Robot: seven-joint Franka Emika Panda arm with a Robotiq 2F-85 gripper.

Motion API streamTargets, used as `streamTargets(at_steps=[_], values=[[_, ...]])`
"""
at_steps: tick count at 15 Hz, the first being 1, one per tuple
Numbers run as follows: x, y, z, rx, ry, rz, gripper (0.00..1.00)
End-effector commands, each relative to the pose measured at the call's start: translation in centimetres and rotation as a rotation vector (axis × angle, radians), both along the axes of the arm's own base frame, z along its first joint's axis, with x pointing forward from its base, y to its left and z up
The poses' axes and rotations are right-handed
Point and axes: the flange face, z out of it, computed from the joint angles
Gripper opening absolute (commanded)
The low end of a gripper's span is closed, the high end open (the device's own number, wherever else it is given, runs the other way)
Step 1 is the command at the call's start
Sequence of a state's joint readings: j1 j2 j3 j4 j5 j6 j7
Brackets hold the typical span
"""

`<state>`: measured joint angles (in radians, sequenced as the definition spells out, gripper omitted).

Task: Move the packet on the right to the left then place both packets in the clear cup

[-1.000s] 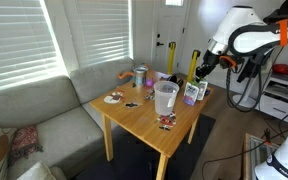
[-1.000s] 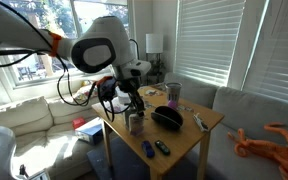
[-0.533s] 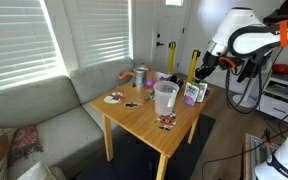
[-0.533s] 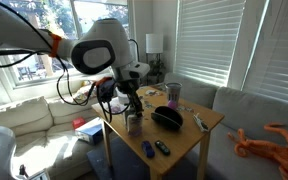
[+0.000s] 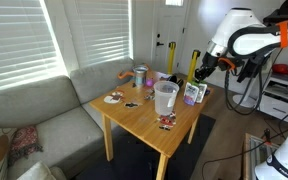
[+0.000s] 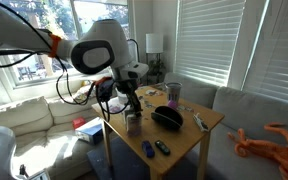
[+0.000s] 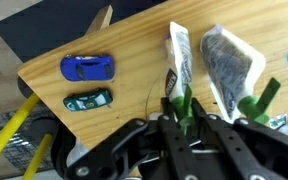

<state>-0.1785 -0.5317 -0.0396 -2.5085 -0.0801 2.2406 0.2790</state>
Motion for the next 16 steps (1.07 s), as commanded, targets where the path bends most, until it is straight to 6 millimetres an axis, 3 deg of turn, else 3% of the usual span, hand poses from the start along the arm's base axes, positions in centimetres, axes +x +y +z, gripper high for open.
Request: streamTargets(at_steps=[1,3,9,12,16], values=[[-0.8,0.6,0.4,0.023,-0.009,-0.021,0.48],[-0.8,0.5,0.5,0.023,-0.012,-0.022,0.56],[-0.9,0.3,0.8,0.030,-0.017,-0.023,0.94],[-1.0,0.1,1.1,0.033,-0.024,-0.026,1.00],[-1.2,-0.3,1.8,0.032,-0.038,-0.031,1.00]])
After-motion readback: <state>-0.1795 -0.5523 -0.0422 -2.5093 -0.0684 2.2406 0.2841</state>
